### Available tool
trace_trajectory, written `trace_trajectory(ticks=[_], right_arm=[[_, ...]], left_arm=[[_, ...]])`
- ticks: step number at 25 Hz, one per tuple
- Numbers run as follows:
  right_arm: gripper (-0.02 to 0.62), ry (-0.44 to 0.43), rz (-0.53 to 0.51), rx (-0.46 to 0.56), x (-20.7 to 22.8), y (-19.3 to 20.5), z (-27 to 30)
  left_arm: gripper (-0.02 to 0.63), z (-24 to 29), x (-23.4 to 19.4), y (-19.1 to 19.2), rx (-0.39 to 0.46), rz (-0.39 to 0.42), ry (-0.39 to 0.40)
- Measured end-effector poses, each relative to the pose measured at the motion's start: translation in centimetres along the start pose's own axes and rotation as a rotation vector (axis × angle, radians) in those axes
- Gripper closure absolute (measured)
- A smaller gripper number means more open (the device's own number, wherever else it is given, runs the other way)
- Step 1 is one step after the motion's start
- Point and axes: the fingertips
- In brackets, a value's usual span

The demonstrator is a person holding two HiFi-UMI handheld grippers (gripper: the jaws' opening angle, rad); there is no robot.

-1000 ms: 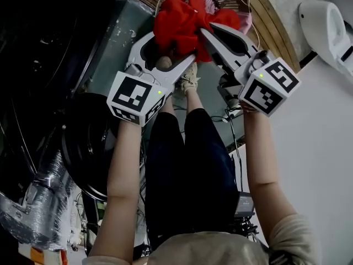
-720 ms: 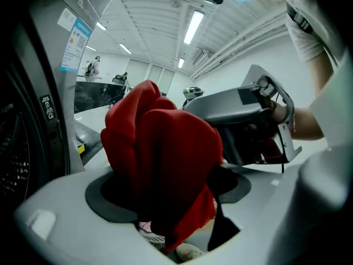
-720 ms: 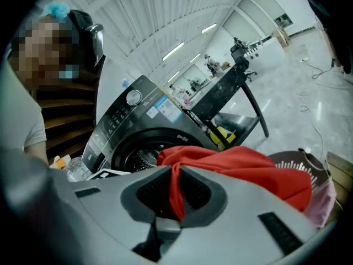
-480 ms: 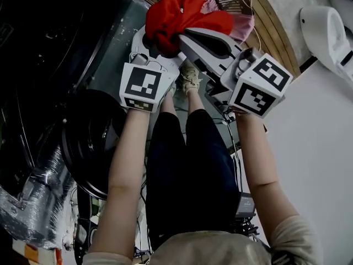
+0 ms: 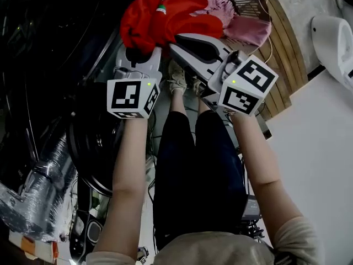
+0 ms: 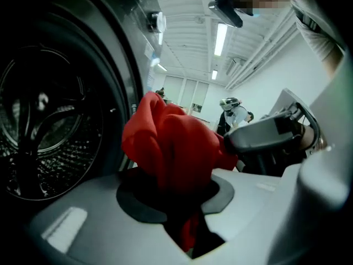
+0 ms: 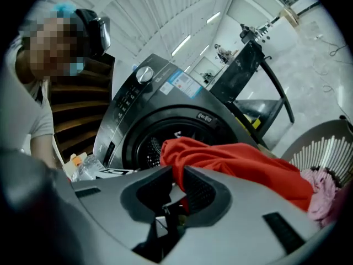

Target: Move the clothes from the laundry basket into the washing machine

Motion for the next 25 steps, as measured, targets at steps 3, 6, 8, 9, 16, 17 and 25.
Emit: trace_trajectory(ticks=[3, 6, 8, 9, 16, 17, 25], right_arm=[[0.561, 0.014, 0.002, -0.026, 0.7, 1.8, 1.4], [0.561, 0.052, 0.025, -0.050, 2.5, 3.4, 2.0], [0.561, 0.071, 0.036, -0.068, 3.6, 4.3, 2.0], [0.561, 0.078, 0.037, -0.076, 4.0, 4.6, 2.1], [0.561, 0.125, 0.050, -0.112, 6.8, 6.4, 1.6], [0.561, 0.129, 0.054, -0.113, 7.1, 6.5, 1.6], [0.561, 0.143, 0.084, -0.129, 7.6, 8.1, 1.1]], left_arm=[[0.491, -1.2, -3.8, 0.3, -0.001, -0.009, -0.099], [0.491, -2.0, -7.3, 1.5, -0.009, -0.041, -0.198], [0.492, -2.3, -9.6, 2.5, -0.011, -0.062, -0.272], [0.491, -2.5, -10.8, 3.1, -0.013, -0.069, -0.316], [0.494, -2.6, -18.6, 4.2, 0.040, -0.092, -0.567], [0.497, -2.3, -19.5, 3.8, 0.052, -0.080, -0.577], [0.508, -0.1, -24.9, -0.4, 0.113, 0.012, -0.592]])
Point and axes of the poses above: the fingertips, and each gripper's own axes: z forward along the fingers, x to its right, y out of its underside, and after that the axes turned 14 degrees about x, right-handed
